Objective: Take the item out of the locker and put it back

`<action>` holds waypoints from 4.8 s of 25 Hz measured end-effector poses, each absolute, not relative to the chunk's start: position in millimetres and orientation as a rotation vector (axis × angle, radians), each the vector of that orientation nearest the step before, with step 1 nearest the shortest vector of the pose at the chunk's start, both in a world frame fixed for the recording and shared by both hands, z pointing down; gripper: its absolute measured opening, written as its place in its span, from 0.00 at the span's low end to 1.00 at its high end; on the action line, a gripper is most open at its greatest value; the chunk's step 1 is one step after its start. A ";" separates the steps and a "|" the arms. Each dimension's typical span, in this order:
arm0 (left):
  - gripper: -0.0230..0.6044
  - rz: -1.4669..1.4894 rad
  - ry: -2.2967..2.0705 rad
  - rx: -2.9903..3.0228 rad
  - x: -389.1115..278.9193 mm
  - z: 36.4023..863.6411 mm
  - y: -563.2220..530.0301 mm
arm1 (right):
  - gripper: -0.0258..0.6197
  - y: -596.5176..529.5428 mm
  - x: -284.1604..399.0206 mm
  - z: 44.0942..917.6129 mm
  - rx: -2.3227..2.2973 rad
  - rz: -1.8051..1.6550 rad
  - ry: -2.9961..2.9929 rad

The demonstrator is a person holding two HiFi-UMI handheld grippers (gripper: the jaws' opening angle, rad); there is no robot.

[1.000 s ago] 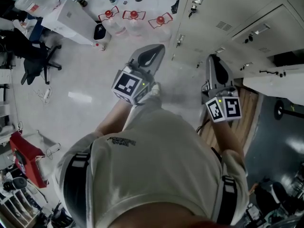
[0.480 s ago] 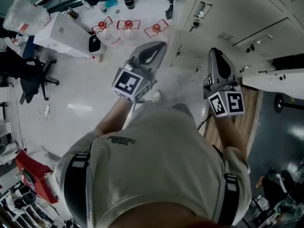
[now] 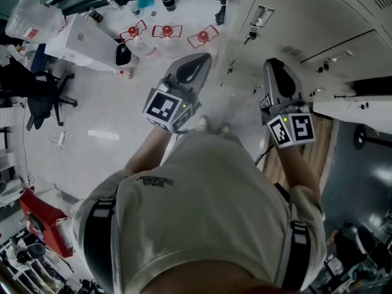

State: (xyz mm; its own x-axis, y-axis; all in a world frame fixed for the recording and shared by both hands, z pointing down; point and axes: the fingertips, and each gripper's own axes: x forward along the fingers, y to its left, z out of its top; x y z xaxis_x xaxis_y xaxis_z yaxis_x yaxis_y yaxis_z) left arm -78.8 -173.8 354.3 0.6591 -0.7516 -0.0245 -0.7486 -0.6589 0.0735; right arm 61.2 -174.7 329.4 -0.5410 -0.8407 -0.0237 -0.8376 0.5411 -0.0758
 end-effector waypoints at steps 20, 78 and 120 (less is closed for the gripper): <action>0.05 -0.072 -1.358 2.737 -84.8 368.9 -165.9 | 0.29 -305.8 37.0 360.8 -1.444 -0.196 2.886; 0.05 0.052 -0.973 2.876 36.8 379.3 -161.1 | 0.04 -37.5 223.1 294.7 -1.432 0.253 2.641; 0.05 -0.172 -1.267 2.975 29.7 275.9 -229.6 | 0.25 -241.1 111.2 239.5 -1.614 0.138 2.533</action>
